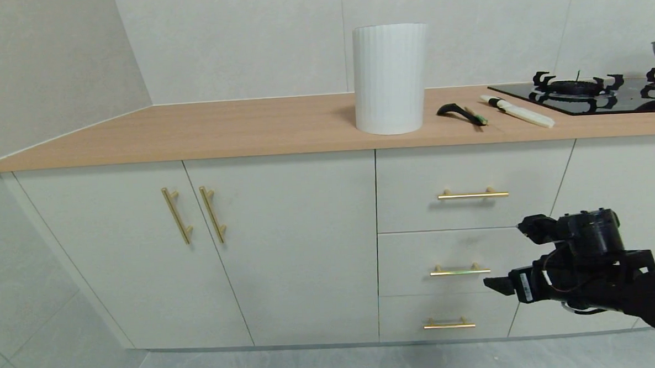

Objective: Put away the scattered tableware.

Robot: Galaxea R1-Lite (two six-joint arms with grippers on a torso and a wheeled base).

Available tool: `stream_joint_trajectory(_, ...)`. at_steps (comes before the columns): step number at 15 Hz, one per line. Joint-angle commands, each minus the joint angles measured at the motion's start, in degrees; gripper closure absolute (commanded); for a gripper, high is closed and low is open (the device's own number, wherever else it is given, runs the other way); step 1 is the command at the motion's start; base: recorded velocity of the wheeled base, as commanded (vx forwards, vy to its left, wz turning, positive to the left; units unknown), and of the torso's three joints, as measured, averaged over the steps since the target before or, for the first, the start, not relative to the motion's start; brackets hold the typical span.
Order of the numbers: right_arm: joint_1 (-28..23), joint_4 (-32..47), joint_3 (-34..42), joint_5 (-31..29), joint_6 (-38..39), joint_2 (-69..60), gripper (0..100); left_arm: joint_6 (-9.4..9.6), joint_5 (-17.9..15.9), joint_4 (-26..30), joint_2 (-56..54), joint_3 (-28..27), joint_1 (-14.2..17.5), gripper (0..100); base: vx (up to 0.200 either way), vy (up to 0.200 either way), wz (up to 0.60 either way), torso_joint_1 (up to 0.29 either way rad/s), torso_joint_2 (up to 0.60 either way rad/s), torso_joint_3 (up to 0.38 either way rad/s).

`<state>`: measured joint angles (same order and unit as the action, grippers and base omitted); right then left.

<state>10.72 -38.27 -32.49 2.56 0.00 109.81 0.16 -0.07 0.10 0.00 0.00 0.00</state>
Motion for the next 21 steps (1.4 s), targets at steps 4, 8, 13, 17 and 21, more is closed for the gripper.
stream_joint_trajectory(4, 0.36, -4.27, -8.73, -1.86, 1.85, 18.68, 0, -0.07, -0.01, -0.01, 0.00, 0.00, 0.00, 0, 0.000, 0.000, 0.00, 0.000, 0.00, 0.000)
stream_joint_trajectory(8, 0.10, -13.85, -12.07, -4.85, 4.04, 26.33, 0, 0.02, -0.01, -0.01, 0.00, 0.00, 0.00, 0, 0.000, 0.000, 0.00, 0.000, 0.00, 0.000)
stream_joint_trajectory(13, 0.01, -17.10, -14.36, -7.83, 8.09, 29.23, 0, 0.02, -0.01, -0.01, 0.00, 0.00, 0.00, 0, 0.000, 0.000, 0.00, 0.000, 0.00, 0.000)
stream_joint_trajectory(17, 0.01, -20.18, -15.68, -9.77, 9.58, 30.55, 0, 0.02, -0.01, -0.01, 0.00, 0.00, 0.00, 0, 0.000, 0.000, 0.00, 0.000, 0.00, 0.000)
stream_joint_trajectory(21, 0.10, -20.09, -20.07, -12.84, 10.99, 33.80, 0, 0.02, -0.01, -0.01, 0.00, 0.00, 0.00, 0, 0.000, 0.000, 0.00, 0.000, 0.00, 0.000)
